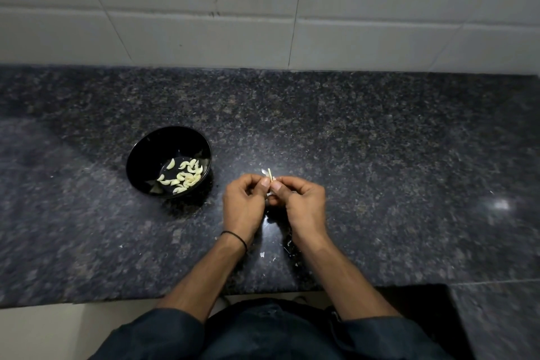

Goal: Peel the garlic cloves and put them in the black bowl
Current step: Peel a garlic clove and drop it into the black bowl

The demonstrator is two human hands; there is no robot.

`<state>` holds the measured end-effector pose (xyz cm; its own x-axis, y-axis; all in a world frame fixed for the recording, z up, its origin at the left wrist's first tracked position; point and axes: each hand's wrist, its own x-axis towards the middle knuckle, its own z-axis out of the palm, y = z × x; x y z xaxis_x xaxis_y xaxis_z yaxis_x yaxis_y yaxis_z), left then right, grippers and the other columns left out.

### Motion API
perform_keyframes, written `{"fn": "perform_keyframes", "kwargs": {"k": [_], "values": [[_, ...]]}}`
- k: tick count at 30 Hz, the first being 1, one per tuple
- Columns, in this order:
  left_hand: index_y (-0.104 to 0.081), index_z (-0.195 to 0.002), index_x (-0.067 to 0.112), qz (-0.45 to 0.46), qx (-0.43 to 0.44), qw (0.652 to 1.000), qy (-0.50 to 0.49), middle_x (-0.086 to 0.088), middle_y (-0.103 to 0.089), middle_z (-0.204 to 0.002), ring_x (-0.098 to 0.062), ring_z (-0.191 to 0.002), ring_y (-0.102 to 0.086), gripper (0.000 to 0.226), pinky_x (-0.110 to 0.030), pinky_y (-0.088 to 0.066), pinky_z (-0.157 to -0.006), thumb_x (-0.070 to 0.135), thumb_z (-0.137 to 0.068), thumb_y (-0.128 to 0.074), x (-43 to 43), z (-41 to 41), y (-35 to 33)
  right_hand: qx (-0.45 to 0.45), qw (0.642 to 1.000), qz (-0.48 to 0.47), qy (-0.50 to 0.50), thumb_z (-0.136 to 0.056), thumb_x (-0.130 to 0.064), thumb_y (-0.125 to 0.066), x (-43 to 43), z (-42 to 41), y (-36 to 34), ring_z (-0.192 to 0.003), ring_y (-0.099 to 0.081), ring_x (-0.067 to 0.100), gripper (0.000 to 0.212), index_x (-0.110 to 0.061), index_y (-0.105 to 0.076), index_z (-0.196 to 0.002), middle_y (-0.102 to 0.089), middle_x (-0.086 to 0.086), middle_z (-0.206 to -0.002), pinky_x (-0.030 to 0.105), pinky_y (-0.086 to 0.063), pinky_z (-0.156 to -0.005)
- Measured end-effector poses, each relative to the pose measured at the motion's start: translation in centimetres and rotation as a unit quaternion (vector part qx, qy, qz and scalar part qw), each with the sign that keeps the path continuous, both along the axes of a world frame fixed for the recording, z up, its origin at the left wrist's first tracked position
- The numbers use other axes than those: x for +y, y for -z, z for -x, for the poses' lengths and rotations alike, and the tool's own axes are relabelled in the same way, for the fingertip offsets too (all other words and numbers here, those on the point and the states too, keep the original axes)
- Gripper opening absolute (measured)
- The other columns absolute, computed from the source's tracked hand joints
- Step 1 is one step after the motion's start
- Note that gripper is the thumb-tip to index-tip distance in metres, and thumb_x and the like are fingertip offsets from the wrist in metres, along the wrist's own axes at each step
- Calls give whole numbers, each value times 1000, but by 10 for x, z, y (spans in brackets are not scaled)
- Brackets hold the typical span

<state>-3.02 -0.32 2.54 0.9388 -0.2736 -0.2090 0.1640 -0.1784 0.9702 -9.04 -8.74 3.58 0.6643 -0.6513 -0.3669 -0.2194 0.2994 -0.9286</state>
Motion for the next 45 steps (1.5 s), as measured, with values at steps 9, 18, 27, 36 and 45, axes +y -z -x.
{"fn": "perform_keyframes", "kwargs": {"k": [9,18,27,36,45], "values": [[-73,-81,13,-9,-2,1000,11,-6,-74,-75,-16,-68,-67,13,-32,-54,-65,14,-93,-67,2,0,-1,-23,999,-39,15,-94,-5,-66,0,-1,-7,-57,-58,25,17,-12,-73,-81,-64,11,-62,39,-48,-54],[-74,-82,20,-148,-111,981,61,12,-70,-74,0,-70,-64,12,-8,-43,-64,27,-91,-70,12,-6,-13,62,963,259,-45,-92,-16,-68,-17,1,3,-81,-68,11,8,-21,-75,-95,-73,-6,-87,21,-55,-77],[-69,-71,17,-127,-43,990,52,7,-69,-63,-5,-58,-61,22,-27,-47,-61,27,-90,-71,24,-11,-3,135,817,539,-153,-99,-8,-56,-62,-31,25,-84,-57,28,11,-3,-64,-94,-58,11,-96,38,-47,-72],[-68,-80,-2,76,114,990,-20,-8,-59,-62,-13,-49,-53,12,-20,-42,-42,5,-90,-67,27,-7,-12,121,765,602,-195,-98,-20,-62,-75,-33,46,-97,-51,26,20,-12,-72,-113,-60,6,-107,43,-51,-81],[-67,-84,0,154,204,967,-22,-8,-65,-65,-14,-52,-58,6,-24,-49,-47,-2,-89,-64,15,-1,-15,64,838,509,-184,-102,-18,-57,-82,-24,41,-118,-51,27,39,-11,-58,-139,-58,7,-136,31,-39,-107]]}}
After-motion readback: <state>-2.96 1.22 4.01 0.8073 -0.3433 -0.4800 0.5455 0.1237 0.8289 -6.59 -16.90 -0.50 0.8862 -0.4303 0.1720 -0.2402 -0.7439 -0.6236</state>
